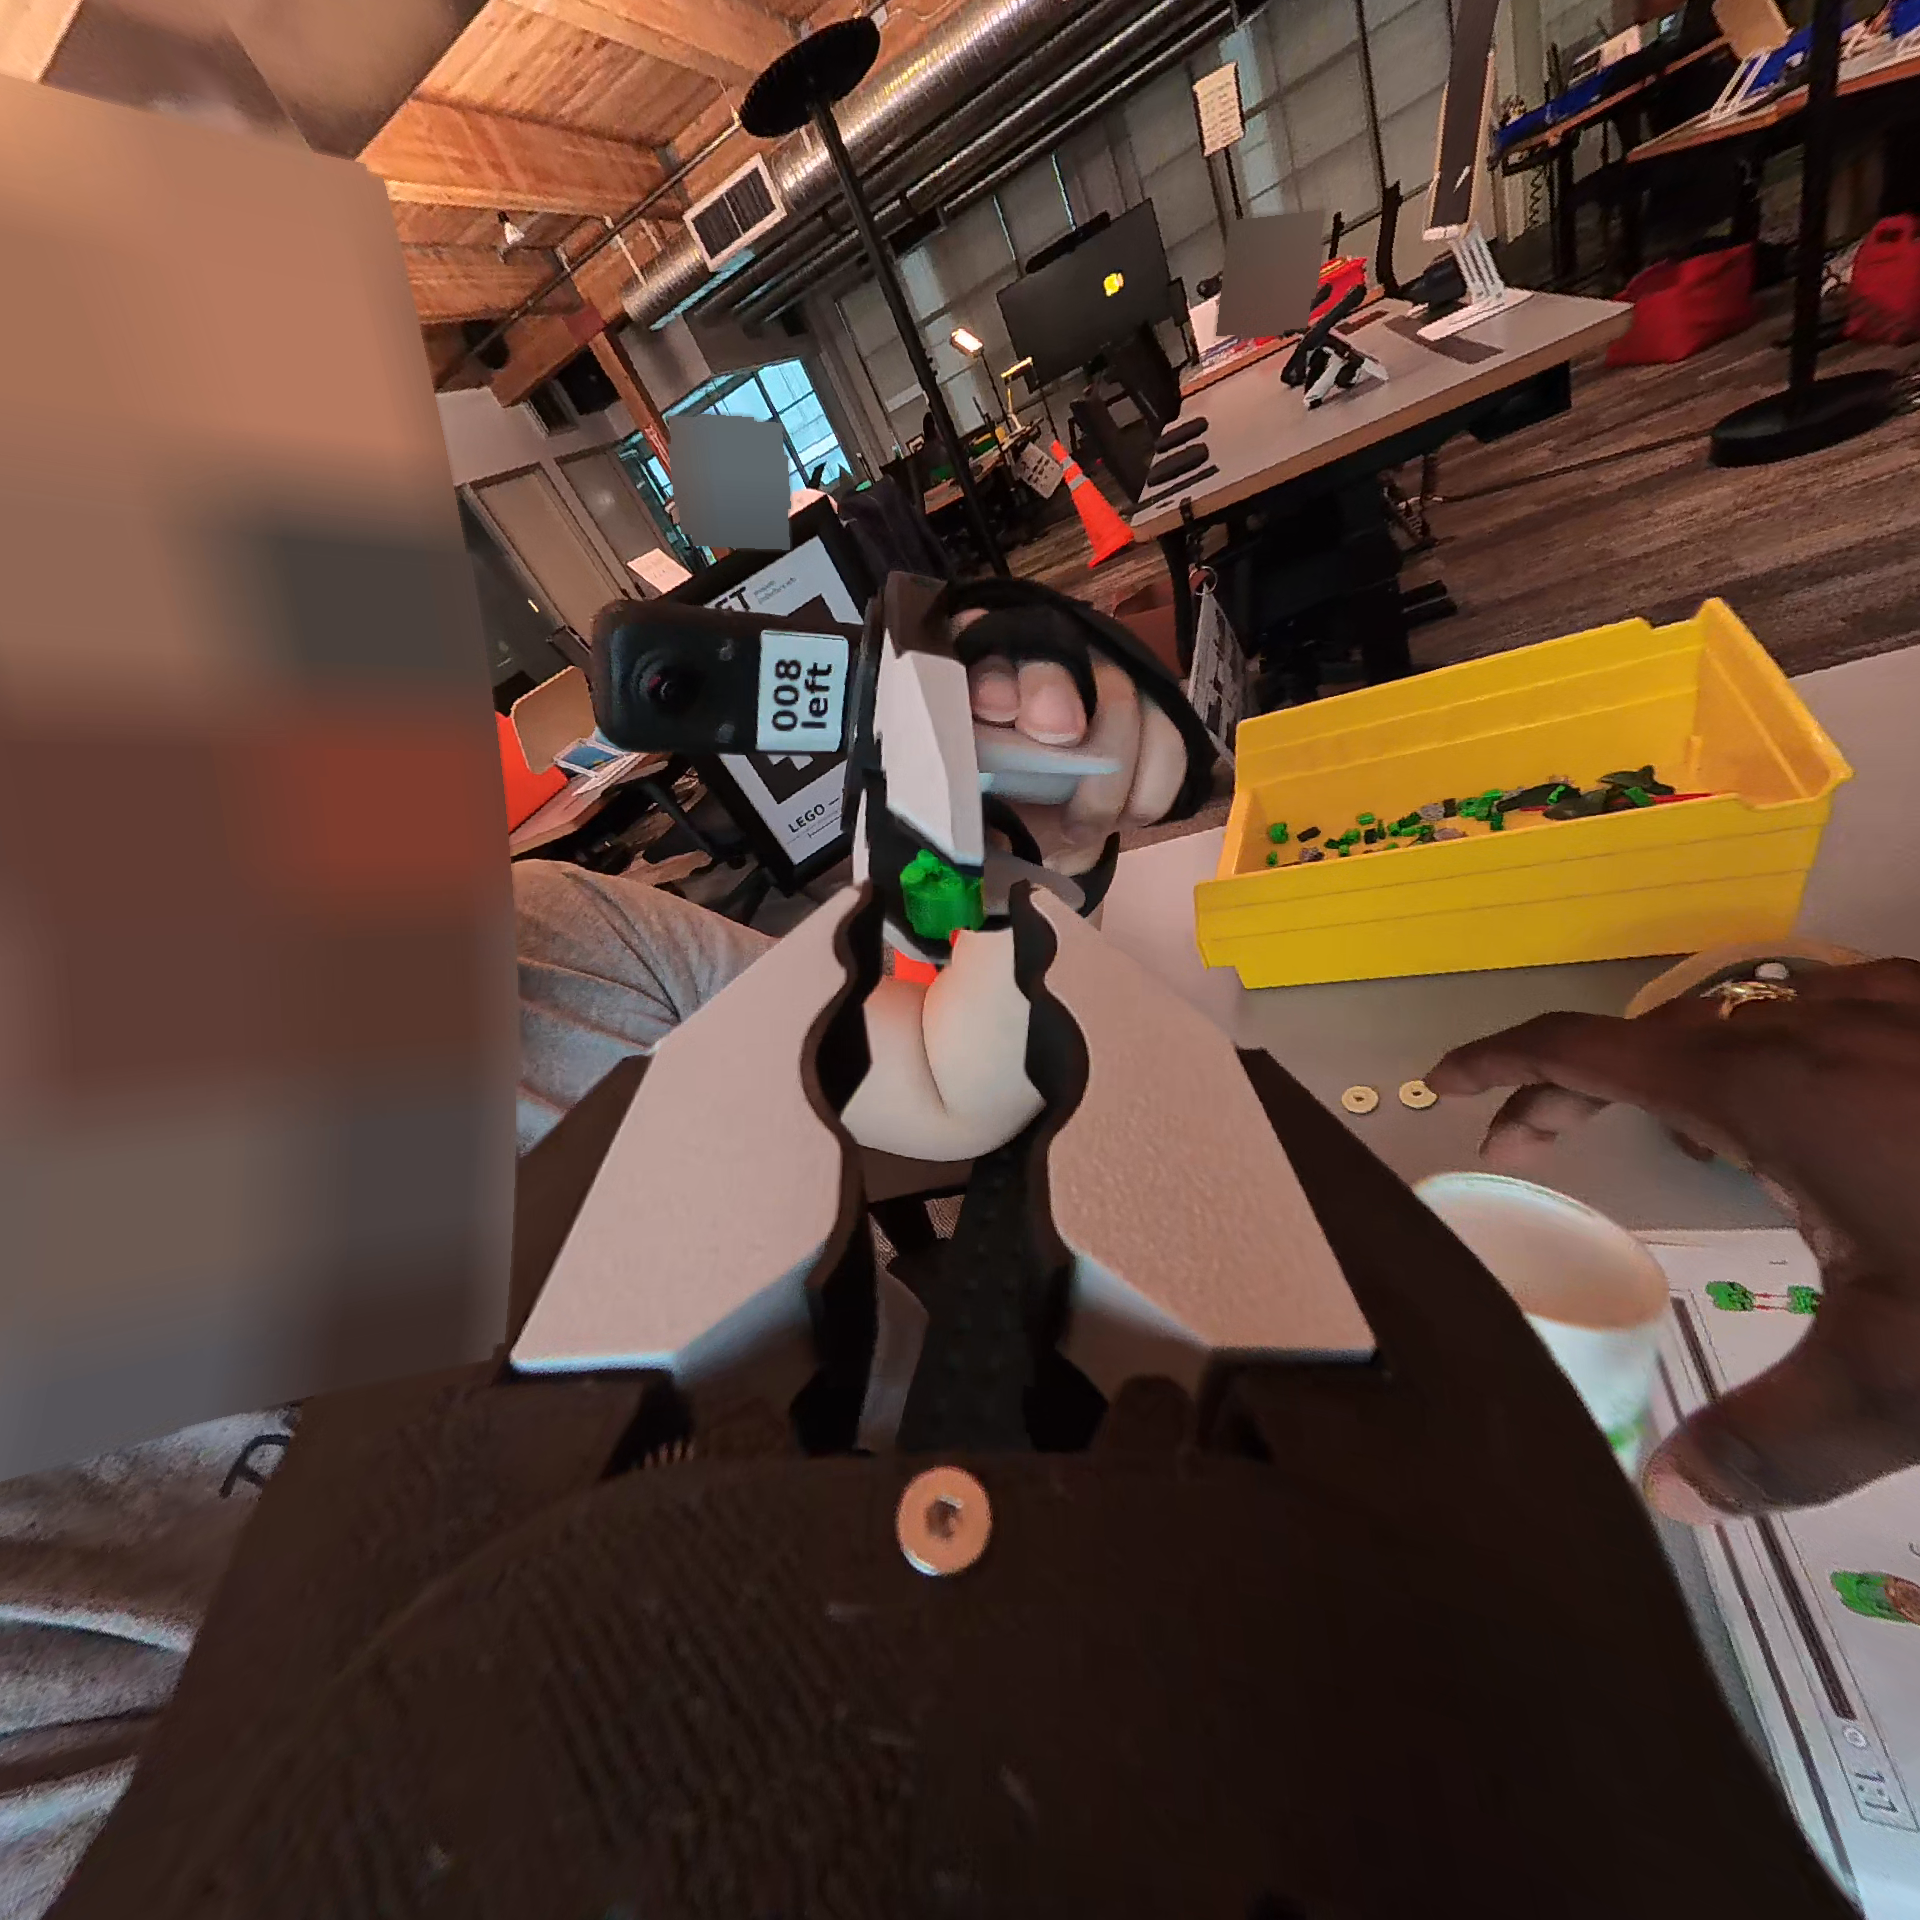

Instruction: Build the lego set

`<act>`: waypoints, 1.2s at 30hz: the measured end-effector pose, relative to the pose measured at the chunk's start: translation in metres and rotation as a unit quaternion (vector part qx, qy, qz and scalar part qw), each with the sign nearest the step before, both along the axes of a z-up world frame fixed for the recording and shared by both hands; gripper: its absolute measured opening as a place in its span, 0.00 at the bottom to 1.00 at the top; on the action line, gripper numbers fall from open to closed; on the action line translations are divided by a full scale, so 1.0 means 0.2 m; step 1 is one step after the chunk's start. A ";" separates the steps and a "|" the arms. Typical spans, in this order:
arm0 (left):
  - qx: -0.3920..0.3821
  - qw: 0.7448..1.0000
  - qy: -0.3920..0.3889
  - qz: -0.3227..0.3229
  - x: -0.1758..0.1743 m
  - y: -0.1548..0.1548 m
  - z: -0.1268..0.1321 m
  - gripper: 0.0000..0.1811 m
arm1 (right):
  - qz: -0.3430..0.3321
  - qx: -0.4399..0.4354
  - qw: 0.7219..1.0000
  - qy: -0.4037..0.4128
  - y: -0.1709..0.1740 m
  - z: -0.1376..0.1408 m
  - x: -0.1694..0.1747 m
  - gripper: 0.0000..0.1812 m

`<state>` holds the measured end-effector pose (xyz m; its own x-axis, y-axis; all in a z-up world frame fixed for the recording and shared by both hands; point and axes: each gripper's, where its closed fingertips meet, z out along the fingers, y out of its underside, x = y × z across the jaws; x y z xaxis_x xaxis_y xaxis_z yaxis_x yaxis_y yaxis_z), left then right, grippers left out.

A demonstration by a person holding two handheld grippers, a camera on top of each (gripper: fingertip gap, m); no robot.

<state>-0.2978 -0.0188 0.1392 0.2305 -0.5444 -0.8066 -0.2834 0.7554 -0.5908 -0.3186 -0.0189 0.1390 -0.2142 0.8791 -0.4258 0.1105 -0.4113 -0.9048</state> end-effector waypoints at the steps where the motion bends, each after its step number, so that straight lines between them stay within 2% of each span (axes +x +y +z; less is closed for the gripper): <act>1: 0.000 1.000 0.002 0.001 0.00 0.00 0.00 0.07 | 0.000 0.003 1.000 -0.005 0.00 -0.01 -0.01 0.11; 3: 0.000 1.000 0.001 0.005 0.00 0.01 0.00 0.07 | -0.007 0.018 1.000 -0.005 0.00 -0.01 -0.02 0.08; 6: -0.015 1.000 -0.002 0.001 -0.01 0.02 -0.01 0.07 | -0.019 0.034 0.999 -0.009 0.01 -0.01 -0.02 0.08; 12: -0.067 0.997 -0.021 -0.044 -0.02 -0.03 0.02 0.08 | -0.029 0.053 0.998 -0.008 0.02 -0.01 -0.02 0.08; 23: -0.112 0.992 -0.023 -0.046 -0.04 -0.01 0.01 0.14 | -0.048 0.085 0.995 -0.010 0.04 -0.01 -0.01 0.09; 31: -0.125 0.991 0.008 -0.053 -0.04 -0.07 -0.02 0.19 | 0.005 0.074 0.997 -0.029 -0.04 -0.04 0.00 0.09; 36: -0.142 0.986 0.020 -0.082 -0.09 -0.16 0.01 0.16 | 0.037 0.073 0.996 -0.041 -0.12 -0.05 -0.03 0.09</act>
<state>-0.3164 -0.0515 0.1412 0.0920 -0.7769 -0.6229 -0.1983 0.5987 -0.7760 -0.3236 -0.0421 0.1289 -0.2515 0.9155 -0.3139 0.2115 -0.2645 -0.9409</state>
